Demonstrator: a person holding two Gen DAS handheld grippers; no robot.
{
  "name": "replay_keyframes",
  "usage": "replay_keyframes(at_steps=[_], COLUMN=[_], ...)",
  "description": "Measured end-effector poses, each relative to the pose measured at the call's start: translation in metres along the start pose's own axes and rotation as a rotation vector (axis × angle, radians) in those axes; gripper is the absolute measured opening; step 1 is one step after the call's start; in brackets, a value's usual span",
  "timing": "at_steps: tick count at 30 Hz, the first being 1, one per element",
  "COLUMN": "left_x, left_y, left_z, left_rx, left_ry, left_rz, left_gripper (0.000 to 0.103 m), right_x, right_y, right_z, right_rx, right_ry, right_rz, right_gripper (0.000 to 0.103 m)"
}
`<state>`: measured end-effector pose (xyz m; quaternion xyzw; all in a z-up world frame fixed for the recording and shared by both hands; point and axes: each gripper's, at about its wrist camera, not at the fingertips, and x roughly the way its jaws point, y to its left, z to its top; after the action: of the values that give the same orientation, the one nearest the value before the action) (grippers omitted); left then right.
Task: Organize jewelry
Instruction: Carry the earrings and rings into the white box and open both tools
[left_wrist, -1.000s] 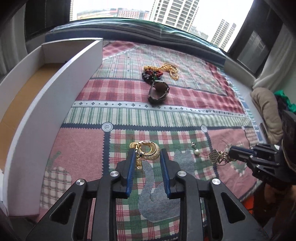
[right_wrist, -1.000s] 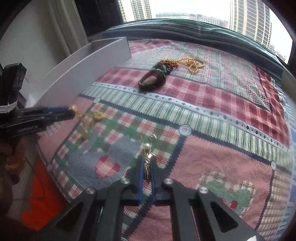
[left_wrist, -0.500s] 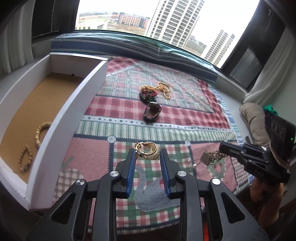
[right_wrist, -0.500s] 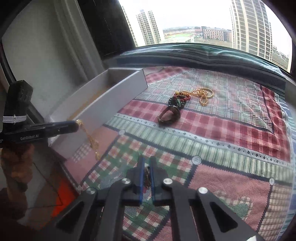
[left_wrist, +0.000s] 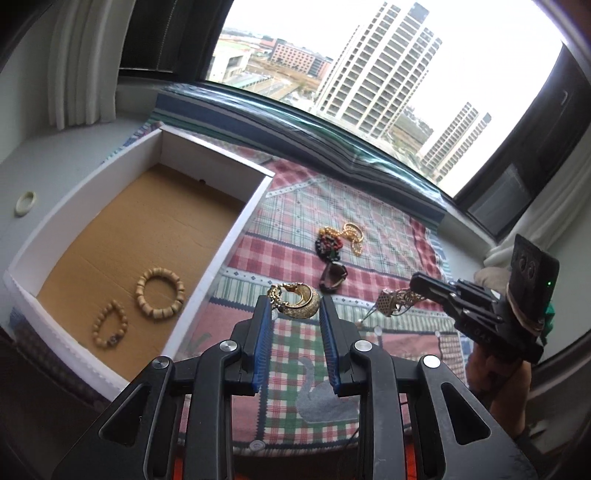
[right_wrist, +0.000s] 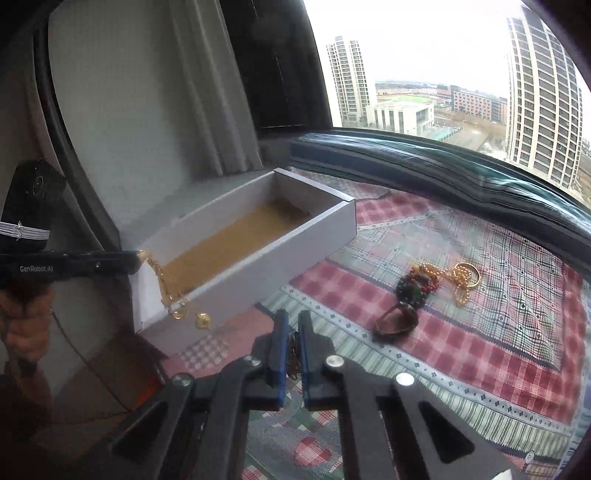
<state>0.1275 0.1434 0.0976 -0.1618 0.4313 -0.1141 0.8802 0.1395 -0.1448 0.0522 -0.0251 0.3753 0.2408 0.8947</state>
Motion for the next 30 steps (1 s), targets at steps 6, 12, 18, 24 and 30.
replay_keyframes(at_steps=[6, 12, 18, 24, 30], left_x=[-0.011, 0.016, 0.060, 0.108, 0.130], left_y=[0.058, 0.123, 0.183, 0.232, 0.240], left_z=[0.031, 0.054, 0.069, 0.063, 0.052], left_rx=[-0.074, -0.147, -0.213, -0.267, -0.227], left_ry=[-0.059, -0.060, -0.031, 0.042, 0.063], left_rz=[0.124, 0.255, 0.325, 0.370, 0.455], left_gripper=[0.026, 0.026, 0.026, 0.027, 0.061], right_x=[0.045, 0.124, 0.228, 0.328, 0.359], right_y=[0.034, 0.081, 0.124, 0.153, 0.154], right_z=[0.069, 0.122, 0.152, 0.156, 0.151], right_rx=[-0.042, -0.083, -0.119, -0.150, -0.092], right_ry=[-0.008, 0.056, 0.160, 0.295, 0.332], right_rz=[0.099, 0.166, 0.159, 0.103, 0.089], right_gripper=[0.006, 0.006, 0.006, 0.006, 0.034])
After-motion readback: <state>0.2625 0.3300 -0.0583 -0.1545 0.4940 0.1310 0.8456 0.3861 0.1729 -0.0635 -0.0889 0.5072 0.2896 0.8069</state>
